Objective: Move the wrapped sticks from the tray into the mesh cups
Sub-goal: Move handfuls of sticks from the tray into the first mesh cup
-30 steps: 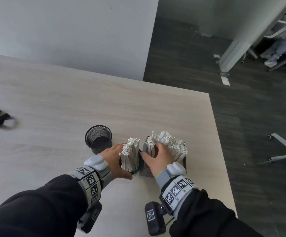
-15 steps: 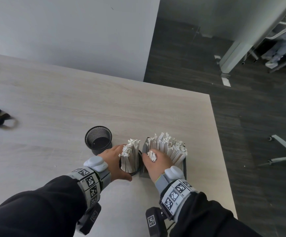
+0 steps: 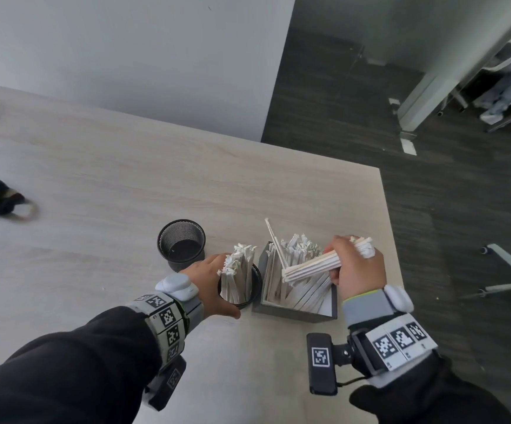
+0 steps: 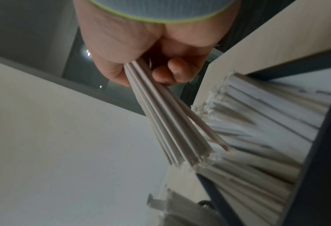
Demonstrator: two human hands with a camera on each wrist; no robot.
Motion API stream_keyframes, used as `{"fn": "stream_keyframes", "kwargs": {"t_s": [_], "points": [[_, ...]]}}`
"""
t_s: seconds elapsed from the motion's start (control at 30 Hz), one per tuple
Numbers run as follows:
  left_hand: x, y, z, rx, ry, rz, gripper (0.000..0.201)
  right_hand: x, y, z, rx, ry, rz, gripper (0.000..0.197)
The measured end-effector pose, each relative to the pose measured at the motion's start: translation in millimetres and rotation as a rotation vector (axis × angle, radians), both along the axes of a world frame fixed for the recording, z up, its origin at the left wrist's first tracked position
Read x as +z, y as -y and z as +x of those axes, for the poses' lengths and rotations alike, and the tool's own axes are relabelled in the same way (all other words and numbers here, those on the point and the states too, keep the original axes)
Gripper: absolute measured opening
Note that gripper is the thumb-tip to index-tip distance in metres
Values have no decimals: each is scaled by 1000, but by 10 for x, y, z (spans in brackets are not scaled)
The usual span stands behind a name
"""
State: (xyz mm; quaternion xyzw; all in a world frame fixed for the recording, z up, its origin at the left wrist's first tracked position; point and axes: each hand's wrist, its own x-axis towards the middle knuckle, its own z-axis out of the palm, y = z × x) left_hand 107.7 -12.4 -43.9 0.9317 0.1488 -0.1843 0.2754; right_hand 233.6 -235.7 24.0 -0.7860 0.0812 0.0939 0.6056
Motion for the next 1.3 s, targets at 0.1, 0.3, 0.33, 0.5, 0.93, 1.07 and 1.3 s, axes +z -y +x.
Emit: {"fn": "stream_keyframes", "kwargs": {"t_s": [0.1,0.3,0.33,0.5,0.93,1.07,1.3], "points": [[0,5,-4,3,-1,-6,112,-46,-171,-54,50,-50,33,20],[27,19,8,-5,-1,-5,110,-221,-463,-239,146,-115,65,27],[29,15,7,-4,-3,-4,110,-261,-506,-267,174,-112,44,28],[-9,6,-1,21,-5,-7,113,-468,-610,-387,437,23,-318,39],[-76,-20,17,6,16,-39,109,-535,-688,-560,776,551,-618,44],[-96,-24,61,-23,23,-43,104,-604,-692,-652,824,559,-760,57],[-54,4,124,48,56,-126,69,-516,-589,-585,1041,548,-697,72]]}}
